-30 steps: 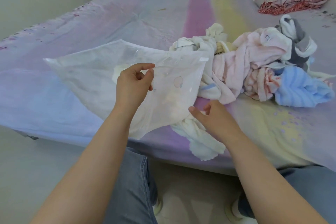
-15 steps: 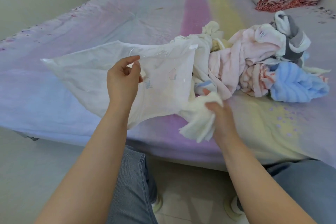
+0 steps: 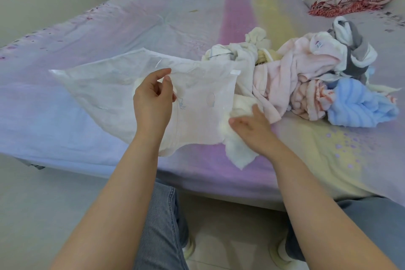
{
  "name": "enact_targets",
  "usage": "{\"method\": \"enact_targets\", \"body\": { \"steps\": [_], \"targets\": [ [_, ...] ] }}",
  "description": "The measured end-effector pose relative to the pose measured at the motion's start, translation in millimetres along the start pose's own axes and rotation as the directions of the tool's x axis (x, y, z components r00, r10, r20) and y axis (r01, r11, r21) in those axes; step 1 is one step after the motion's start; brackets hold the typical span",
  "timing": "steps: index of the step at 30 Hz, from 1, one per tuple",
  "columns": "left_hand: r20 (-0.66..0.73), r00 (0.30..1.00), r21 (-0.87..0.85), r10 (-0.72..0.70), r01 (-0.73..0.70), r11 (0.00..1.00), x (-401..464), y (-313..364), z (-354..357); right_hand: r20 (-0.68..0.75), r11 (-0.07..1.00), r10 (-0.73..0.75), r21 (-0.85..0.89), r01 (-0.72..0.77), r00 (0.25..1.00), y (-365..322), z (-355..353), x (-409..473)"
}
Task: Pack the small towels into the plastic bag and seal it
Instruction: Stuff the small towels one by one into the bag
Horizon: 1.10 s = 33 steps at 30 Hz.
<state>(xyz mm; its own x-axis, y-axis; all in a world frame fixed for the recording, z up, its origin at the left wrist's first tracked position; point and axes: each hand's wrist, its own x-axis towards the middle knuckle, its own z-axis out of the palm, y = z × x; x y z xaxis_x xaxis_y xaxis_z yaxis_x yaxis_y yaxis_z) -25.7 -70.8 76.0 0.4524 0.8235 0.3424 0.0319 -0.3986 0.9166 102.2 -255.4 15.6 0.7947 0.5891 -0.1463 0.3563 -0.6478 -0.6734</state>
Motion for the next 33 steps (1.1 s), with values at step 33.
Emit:
{"method": "enact_targets", "body": {
  "steps": [33],
  "targets": [
    [-0.006, 0.985, 0.063, 0.174, -0.173, 0.983, -8.2, 0.3, -11.1, -0.051, 0.877, -0.211, -0.450, 0.166, 0.976, -66.3, 40.4, -19.5]
  ]
}}
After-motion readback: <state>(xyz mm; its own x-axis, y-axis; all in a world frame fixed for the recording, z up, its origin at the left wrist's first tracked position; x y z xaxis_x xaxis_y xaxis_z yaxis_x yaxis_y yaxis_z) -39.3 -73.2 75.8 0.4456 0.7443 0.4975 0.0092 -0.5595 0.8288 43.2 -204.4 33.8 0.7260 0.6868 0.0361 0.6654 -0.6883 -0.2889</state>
